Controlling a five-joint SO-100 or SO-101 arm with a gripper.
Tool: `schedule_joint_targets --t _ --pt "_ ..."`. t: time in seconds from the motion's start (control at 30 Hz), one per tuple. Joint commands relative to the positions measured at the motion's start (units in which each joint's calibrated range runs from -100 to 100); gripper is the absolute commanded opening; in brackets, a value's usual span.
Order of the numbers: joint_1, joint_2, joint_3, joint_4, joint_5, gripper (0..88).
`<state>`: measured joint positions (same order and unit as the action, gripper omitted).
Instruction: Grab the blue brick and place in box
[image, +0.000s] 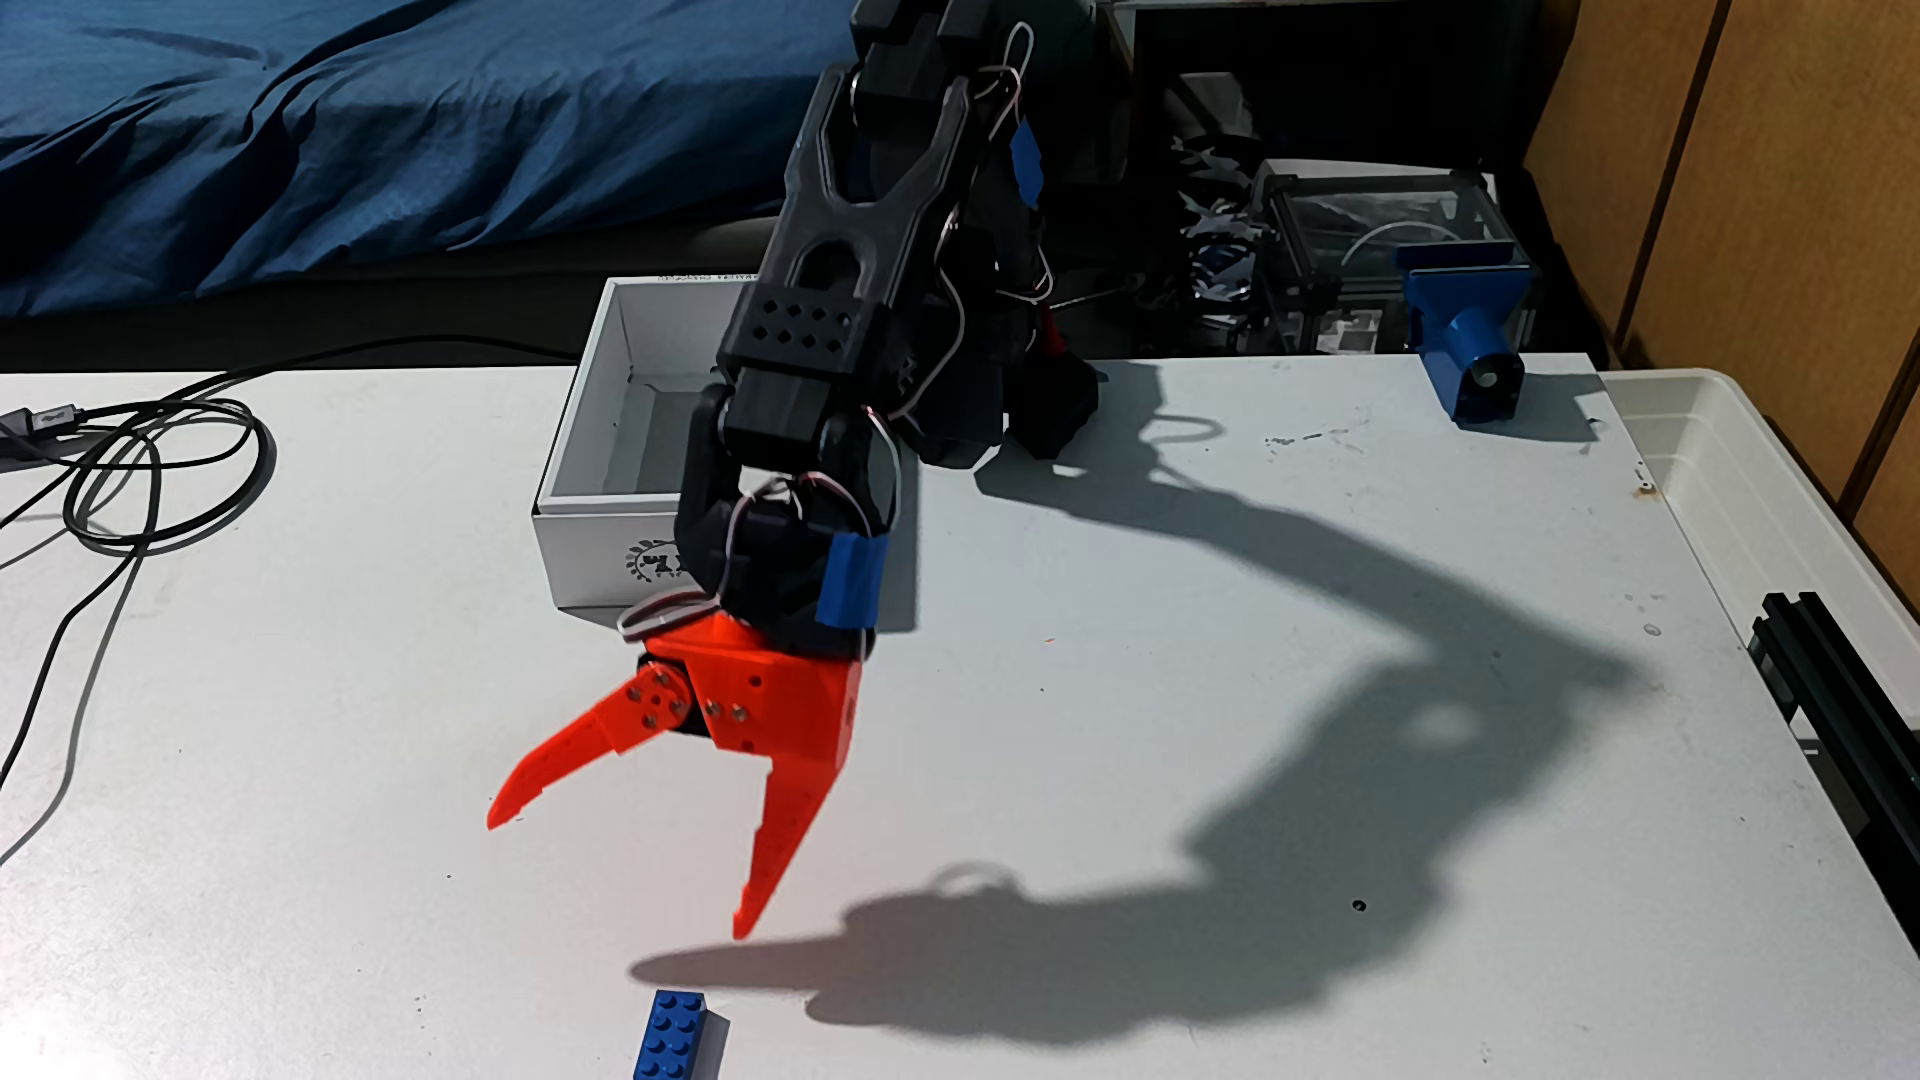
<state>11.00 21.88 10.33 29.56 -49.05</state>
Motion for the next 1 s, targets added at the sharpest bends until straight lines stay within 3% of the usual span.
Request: schedule_joint_targets --t 0.0,0.97 --pt "-0.67 1.17 -4.65 -0.13 -0.7 49.7" --pt "-3.12 9.29 -14.14 1.59 -0.86 53.7"
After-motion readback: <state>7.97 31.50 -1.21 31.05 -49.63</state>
